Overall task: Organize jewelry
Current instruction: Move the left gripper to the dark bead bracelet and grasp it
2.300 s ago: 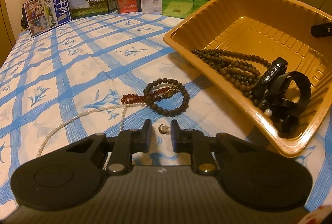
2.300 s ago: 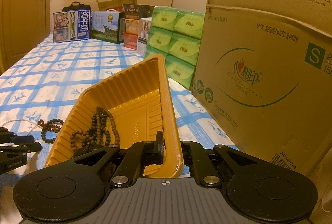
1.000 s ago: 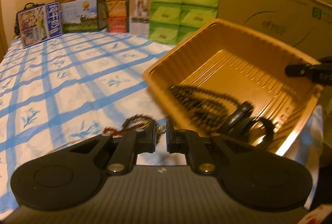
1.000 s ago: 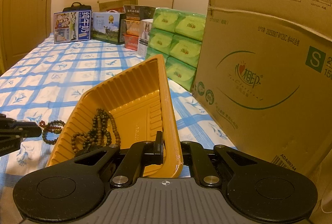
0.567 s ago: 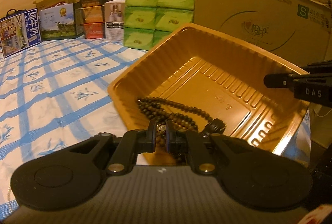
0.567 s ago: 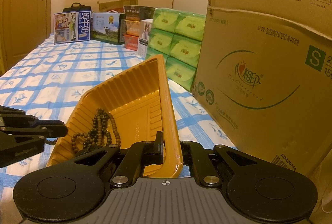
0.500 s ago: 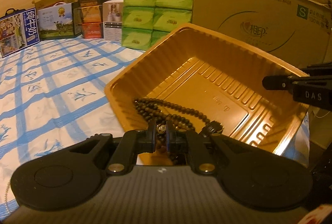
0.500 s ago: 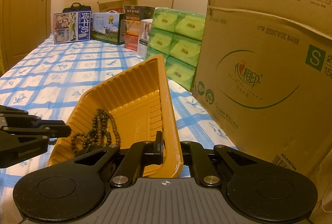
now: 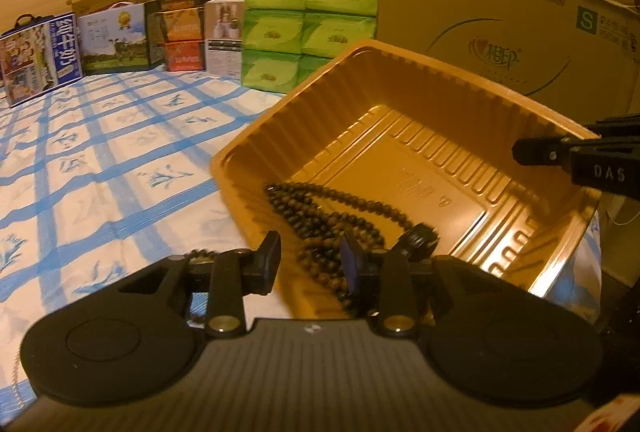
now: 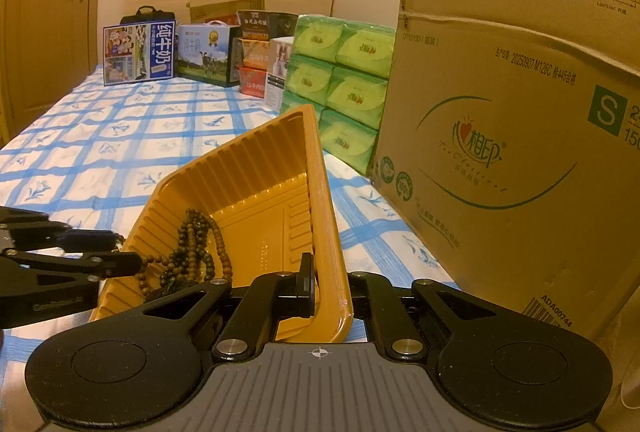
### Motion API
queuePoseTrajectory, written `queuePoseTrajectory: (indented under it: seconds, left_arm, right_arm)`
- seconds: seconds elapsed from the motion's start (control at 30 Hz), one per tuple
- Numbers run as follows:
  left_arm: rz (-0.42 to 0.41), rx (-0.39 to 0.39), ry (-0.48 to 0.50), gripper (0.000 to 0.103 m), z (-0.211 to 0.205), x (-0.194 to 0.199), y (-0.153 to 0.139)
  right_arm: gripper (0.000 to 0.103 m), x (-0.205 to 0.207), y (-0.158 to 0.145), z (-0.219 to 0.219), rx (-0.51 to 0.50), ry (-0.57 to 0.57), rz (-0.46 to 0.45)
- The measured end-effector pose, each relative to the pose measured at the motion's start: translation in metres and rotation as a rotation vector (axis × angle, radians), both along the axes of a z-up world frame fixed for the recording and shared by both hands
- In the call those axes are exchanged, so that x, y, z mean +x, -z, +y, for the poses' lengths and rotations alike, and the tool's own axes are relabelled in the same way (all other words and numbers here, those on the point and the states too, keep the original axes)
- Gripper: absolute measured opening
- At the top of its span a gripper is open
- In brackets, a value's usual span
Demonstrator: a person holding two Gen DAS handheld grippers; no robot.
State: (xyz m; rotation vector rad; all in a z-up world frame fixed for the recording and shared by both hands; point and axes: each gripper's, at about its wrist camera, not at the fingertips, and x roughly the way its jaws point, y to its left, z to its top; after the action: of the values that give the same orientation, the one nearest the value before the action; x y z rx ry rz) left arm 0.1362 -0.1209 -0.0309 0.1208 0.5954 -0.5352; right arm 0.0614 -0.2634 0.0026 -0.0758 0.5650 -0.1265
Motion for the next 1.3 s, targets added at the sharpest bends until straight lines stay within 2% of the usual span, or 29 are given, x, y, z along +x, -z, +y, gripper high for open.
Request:
queuePoseTrajectory:
  seconds: [0.27, 0.63, 0.77, 0.87, 1.03, 1.3]
  left_arm:
    - [0.0, 0.017, -0.098, 0.029, 0.038, -0.003, 0.009]
    - [0.065, 0.005, -0.221, 0.026, 0.072, 0.02, 0.029]
    - [0.083, -0.01, -0.227, 0.023, 0.067, 0.027, 0.032]
    - [0.092, 0.001, -0.233, 0.019, 0.061, 0.032, 0.036]
    - [0.11, 0.023, -0.241, 0.017, 0.056, 0.036, 0.042]
    - [0.091, 0.057, -0.233, 0.006, 0.058, 0.029, 0.042]
  right_arm:
    - [0.006, 0.0, -0.002, 0.001, -0.002, -0.002, 0.0]
    - [0.006, 0.0, -0.002, -0.001, -0.003, 0.0, 0.001]
    - [0.006, 0.0, -0.001, -0.002, -0.004, 0.002, 0.002]
    - [0.006, 0.0, -0.001, -0.002, -0.004, 0.001, 0.002]
    - [0.006, 0.0, -0.001, -0.002, -0.004, 0.002, 0.002]
    - [0.006, 0.0, -0.001, -0.002, -0.005, 0.0, 0.001]
